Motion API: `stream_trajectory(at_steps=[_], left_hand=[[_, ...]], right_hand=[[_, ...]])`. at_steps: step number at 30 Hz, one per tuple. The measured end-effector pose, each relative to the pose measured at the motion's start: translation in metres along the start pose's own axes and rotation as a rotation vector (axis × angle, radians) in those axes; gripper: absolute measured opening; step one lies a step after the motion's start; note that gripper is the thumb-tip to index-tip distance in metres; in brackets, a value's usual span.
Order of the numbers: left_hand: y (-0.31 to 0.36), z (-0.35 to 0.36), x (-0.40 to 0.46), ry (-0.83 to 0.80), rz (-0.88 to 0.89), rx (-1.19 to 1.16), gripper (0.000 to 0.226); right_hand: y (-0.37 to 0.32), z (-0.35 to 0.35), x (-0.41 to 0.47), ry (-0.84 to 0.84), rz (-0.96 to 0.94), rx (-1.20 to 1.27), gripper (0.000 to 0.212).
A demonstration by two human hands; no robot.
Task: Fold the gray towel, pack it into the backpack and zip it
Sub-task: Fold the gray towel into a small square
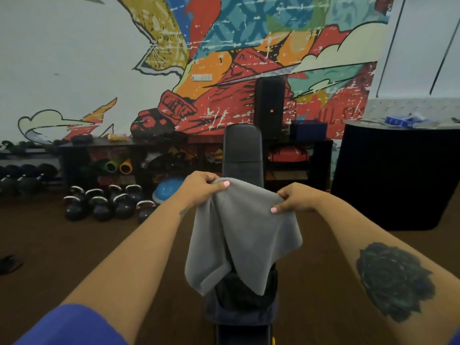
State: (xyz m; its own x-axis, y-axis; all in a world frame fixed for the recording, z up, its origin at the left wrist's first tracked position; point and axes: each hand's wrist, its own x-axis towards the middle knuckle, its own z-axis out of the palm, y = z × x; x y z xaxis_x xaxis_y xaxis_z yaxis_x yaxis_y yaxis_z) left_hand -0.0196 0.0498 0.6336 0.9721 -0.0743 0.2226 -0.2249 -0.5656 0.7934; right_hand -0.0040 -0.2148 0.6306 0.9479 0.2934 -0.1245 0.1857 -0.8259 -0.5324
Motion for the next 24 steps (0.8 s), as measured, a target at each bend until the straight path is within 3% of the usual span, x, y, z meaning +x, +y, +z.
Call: stream_trajectory(at_steps=[4,8,15,19,24], left_hand=[[-0.007,-0.007,-0.002,0.084,-0.015,0.029,0.019],[-0.017,-0.01,-0.004,0.117,-0.048,0.105,0.019],[-0.017,-0.01,-0.007,0.138,-0.049,0.197,0.023],[-0.018,-0.011,-0.01,0.027,-0.092,0.235,0.02],[-0.027,-0.013,-0.01,-0.167,-0.129,0.522,0.026]], right_hand=[[0.008,-0.006,-0.007,-0.032,0.083,-0.006,0.029],[0.018,-0.01,-0.014,0.016,0.141,0.03,0.04],[0.03,-0.014,-0.025,0.278,0.148,0.312,0.031],[0.022,-0.02,-0.034,0.42,0.103,0.595,0.032],[0.008,-0.035,-0.036,0.534,0.066,0.714,0.026]])
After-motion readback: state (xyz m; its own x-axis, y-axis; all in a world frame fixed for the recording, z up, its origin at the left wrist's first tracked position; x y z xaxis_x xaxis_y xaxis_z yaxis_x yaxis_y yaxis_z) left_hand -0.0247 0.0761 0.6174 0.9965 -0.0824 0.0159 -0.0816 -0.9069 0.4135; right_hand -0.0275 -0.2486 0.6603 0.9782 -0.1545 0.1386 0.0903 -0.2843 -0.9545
